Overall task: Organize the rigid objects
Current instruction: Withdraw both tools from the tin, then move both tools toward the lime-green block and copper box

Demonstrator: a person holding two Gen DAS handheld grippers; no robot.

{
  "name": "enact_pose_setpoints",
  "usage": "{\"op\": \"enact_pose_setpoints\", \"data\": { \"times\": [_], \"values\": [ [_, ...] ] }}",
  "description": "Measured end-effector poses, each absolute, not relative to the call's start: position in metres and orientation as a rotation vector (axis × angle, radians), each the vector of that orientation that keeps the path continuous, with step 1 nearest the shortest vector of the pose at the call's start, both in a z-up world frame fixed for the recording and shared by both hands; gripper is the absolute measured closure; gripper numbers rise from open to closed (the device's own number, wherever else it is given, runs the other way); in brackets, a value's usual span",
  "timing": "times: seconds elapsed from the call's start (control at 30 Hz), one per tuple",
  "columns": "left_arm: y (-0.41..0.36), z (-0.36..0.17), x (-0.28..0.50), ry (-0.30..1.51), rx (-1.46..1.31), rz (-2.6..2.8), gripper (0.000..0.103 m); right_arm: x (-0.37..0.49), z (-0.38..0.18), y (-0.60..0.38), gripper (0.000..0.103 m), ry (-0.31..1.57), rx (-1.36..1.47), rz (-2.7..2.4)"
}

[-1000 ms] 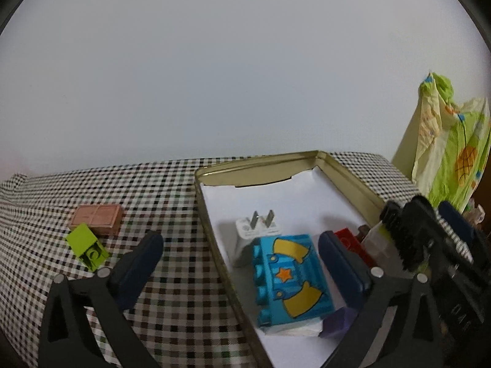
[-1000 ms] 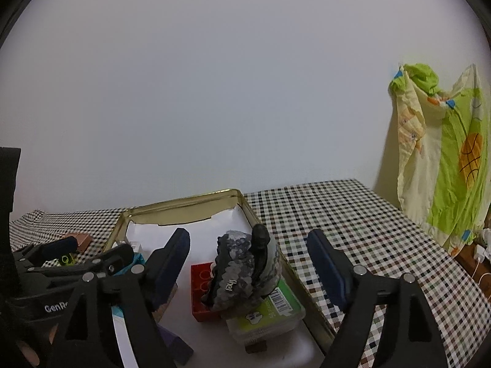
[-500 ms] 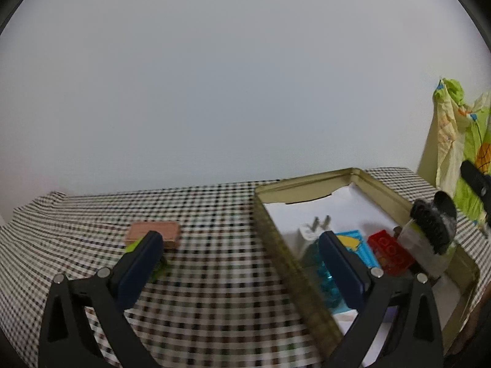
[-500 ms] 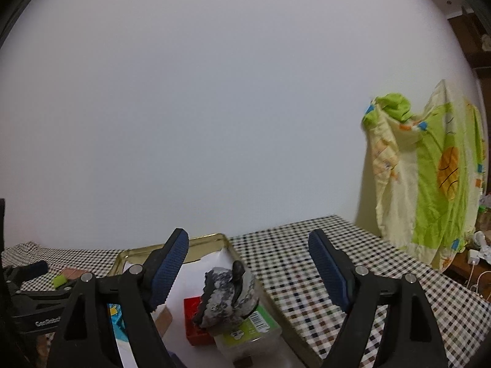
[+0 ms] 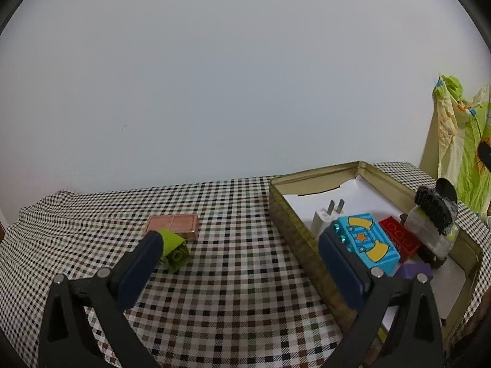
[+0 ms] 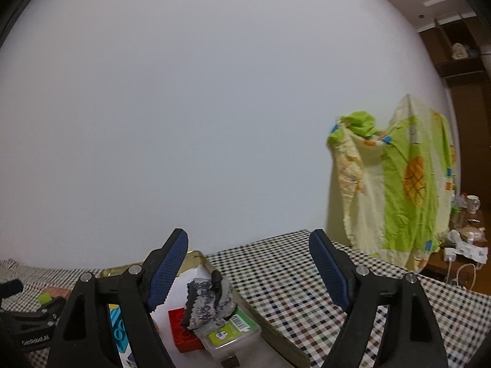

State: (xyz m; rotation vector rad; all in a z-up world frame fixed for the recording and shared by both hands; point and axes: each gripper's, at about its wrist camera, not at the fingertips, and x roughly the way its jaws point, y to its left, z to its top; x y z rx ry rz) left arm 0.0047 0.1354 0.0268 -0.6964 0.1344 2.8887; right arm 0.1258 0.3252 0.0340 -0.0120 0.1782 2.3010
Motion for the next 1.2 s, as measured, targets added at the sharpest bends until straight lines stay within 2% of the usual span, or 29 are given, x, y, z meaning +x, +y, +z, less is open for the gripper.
{"op": "enact_pose_setpoints", "data": {
  "times": [0.33, 0.67, 1.2],
  "values": [
    [0.114, 0.03, 0.015, 0.15, -0.65, 2.892, 0.001, 0.131, 0.039, 0.273, 0.02, 0.03, 0.055, 2.281],
    [0.071, 0.031, 0.01, 0.131, -0.618, 2.955, 0.001, 0.1, 0.038, 0.239, 0.02, 0.102, 0.018, 2.35],
    [0.006, 0.029, -0.006, 0.084, -0.637, 3.039, 0.001, 0.047, 0.035, 0.173, 0.02, 0.116, -0.04, 2.489]
  ]
}}
